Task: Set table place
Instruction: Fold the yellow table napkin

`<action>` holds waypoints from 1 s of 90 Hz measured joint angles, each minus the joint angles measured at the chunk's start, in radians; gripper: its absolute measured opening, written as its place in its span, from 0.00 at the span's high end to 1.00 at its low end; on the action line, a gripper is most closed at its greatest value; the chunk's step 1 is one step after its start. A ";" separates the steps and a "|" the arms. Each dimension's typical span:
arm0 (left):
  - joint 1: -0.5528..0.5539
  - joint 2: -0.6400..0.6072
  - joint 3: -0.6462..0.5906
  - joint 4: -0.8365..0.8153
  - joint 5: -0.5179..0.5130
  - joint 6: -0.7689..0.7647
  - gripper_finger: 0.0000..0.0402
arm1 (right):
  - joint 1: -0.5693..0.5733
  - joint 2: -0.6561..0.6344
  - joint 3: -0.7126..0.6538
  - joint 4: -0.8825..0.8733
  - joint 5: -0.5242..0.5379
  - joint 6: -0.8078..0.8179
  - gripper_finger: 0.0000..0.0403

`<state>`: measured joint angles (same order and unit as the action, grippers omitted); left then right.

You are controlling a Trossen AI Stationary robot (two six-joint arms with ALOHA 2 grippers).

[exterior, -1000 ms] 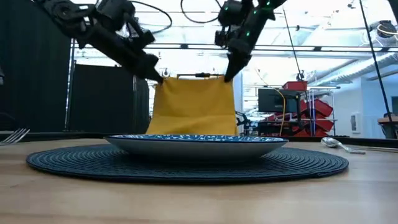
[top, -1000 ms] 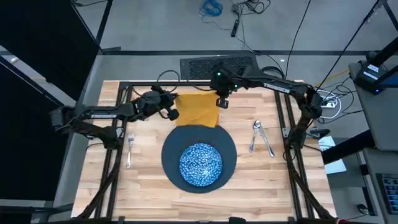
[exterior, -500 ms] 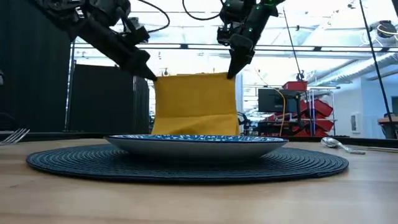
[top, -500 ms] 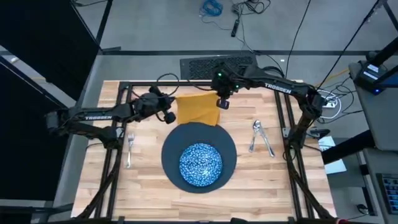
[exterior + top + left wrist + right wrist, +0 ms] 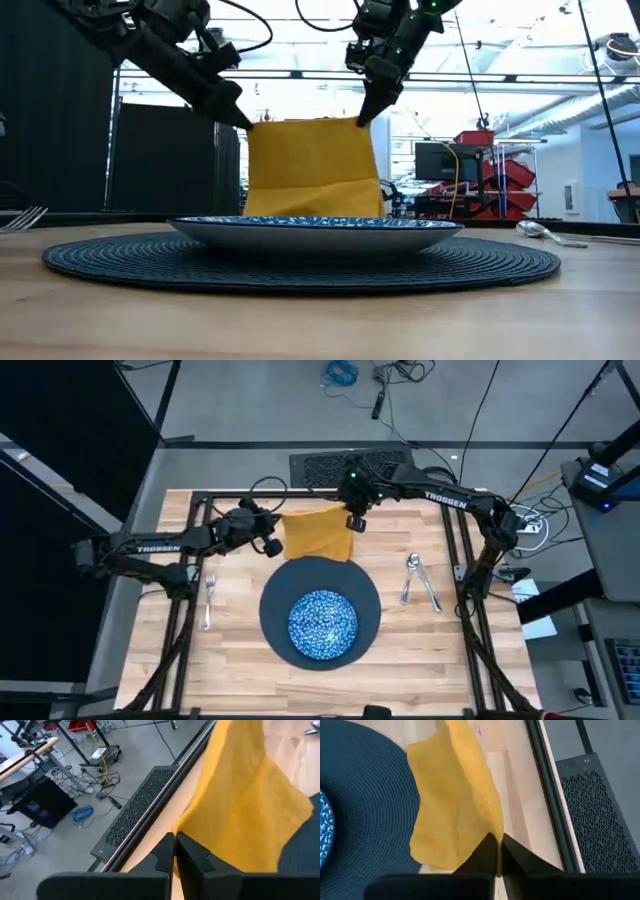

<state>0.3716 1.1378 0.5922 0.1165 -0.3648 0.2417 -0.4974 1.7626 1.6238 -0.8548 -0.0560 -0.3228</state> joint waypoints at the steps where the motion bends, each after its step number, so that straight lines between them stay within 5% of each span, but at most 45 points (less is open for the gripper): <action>1: 0.004 0.000 0.000 0.001 -0.002 0.000 1.00 | -0.002 0.001 0.000 0.000 -0.001 -0.001 1.00; 50: 0.152 0.001 0.000 0.014 0.133 0.006 1.00 | -0.046 0.101 0.000 0.117 0.003 -0.030 1.00; 70: 0.077 -0.010 0.058 0.034 0.282 -0.024 1.00 | 0.023 0.012 0.000 0.040 -0.004 0.002 1.00; 90: -0.060 -0.011 0.181 -0.012 0.313 -0.024 1.00 | 0.156 -0.116 0.000 0.014 -0.002 0.087 1.00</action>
<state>0.3114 1.1271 0.7735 0.1043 -0.0521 0.2173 -0.3416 1.6468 1.6238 -0.8408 -0.0578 -0.2361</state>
